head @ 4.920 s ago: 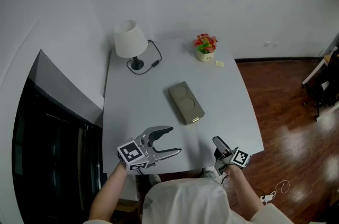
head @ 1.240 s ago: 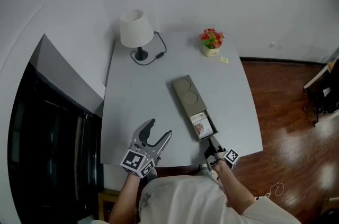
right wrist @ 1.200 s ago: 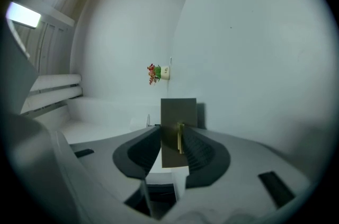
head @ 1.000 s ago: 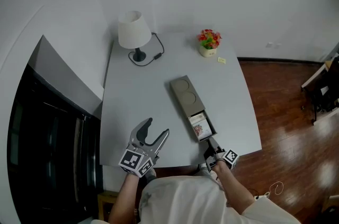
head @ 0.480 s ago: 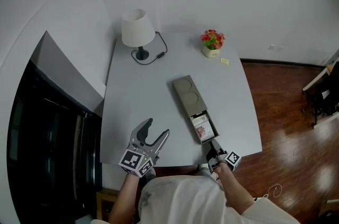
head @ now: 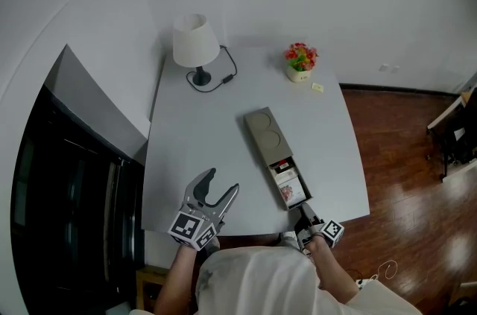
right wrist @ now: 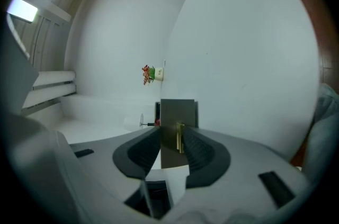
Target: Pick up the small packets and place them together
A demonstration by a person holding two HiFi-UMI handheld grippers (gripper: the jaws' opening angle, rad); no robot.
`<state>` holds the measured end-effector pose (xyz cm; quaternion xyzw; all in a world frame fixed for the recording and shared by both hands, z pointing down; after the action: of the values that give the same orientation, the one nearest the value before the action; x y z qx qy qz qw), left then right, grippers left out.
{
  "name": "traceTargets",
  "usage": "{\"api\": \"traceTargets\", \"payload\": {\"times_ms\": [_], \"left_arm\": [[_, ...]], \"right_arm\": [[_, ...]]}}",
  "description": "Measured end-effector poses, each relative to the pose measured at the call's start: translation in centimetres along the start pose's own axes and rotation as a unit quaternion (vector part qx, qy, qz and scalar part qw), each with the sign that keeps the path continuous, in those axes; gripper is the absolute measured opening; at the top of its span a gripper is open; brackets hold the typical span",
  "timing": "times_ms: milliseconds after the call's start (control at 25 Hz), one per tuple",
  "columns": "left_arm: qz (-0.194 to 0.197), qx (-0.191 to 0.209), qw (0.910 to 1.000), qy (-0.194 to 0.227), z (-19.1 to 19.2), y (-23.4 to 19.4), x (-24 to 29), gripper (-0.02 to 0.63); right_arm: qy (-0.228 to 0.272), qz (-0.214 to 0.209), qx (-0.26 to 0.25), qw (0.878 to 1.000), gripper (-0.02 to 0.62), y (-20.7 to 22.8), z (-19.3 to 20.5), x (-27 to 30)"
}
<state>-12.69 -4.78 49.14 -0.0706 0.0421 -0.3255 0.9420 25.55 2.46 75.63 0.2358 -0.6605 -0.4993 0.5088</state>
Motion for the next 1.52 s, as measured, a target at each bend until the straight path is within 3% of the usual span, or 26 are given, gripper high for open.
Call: {"api": "traceTargets", "payload": {"times_ms": [400,520,640,840,880,920,1040,1120,1200,1240,1280,1480,1520], "left_arm": [[0.011,0.0,0.9999,-0.002,0.2,0.2,0.5,0.293],[0.015,0.003,0.9999,-0.004,0.2,0.1,0.6,0.293],[0.013,0.0,0.9999,-0.006,0.3,-0.1,0.7,0.293],[0.009,-0.001,0.9999,-0.011,0.6,-0.2,1.0,0.293],[0.007,-0.001,0.9999,-0.011,0.6,-0.3,1.0,0.293],[0.005,0.0,0.9999,-0.011,0.6,-0.4,0.9,0.293],[-0.004,0.002,1.0,-0.009,0.5,-0.9,0.9,0.293],[-0.009,0.003,0.9999,-0.007,0.4,-1.2,0.9,0.293],[-0.015,0.002,0.9999,-0.007,0.4,-1.4,0.9,0.293],[-0.018,0.002,0.9998,-0.008,0.4,-1.5,0.8,0.293],[-0.022,0.003,0.9997,-0.008,0.4,-1.5,0.8,0.293],[-0.036,0.023,0.9991,-0.009,-0.1,-1.6,0.8,0.293],[-0.038,0.029,0.9988,-0.01,-0.3,-1.6,0.8,0.293]], "right_arm": [[-0.014,0.003,-0.008,1.0,0.14,0.4,-0.3,-0.2],[-0.019,0.045,-0.065,0.997,0.155,0.1,-0.5,-0.3],[-0.001,0.097,-0.144,0.985,0.183,-0.5,-1.2,-0.6],[0.065,0.124,-0.192,0.971,0.191,-1.8,-4.0,-2.8],[0.087,0.129,-0.207,0.966,0.24,-2.4,-4.8,-3.4],[0.113,0.132,-0.227,0.958,0.287,-3.3,-5.6,-3.9],[0.19,0.121,-0.311,0.923,0.287,-7.4,-7.6,-4.7],[0.216,0.107,-0.366,0.899,0.287,-10.5,-8.4,-4.5],[0.223,0.09,-0.422,0.874,0.291,-13.6,-8.5,-4.0],[0.223,0.078,-0.45,0.861,0.352,-15.2,-8.2,-3.6],[0.222,0.066,-0.476,0.849,0.371,-16.8,-7.8,-3.3],[0.234,0.005,-0.564,0.792,0.377,-23.9,-5.3,-1.9],[0.234,-0.008,-0.579,0.781,0.432,-25.2,-4.6,-1.7]]}}
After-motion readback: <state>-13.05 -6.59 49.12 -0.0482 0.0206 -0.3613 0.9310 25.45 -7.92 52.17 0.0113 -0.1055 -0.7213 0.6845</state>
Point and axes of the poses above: the fingertips, and each gripper's own axes: x forward along the fingers, y to its right, z out of its underside, the point moved 9 cm from there along -x, backward along the fingers, and after that the axes turned 13 degrees about z, right-handed, at the moved point
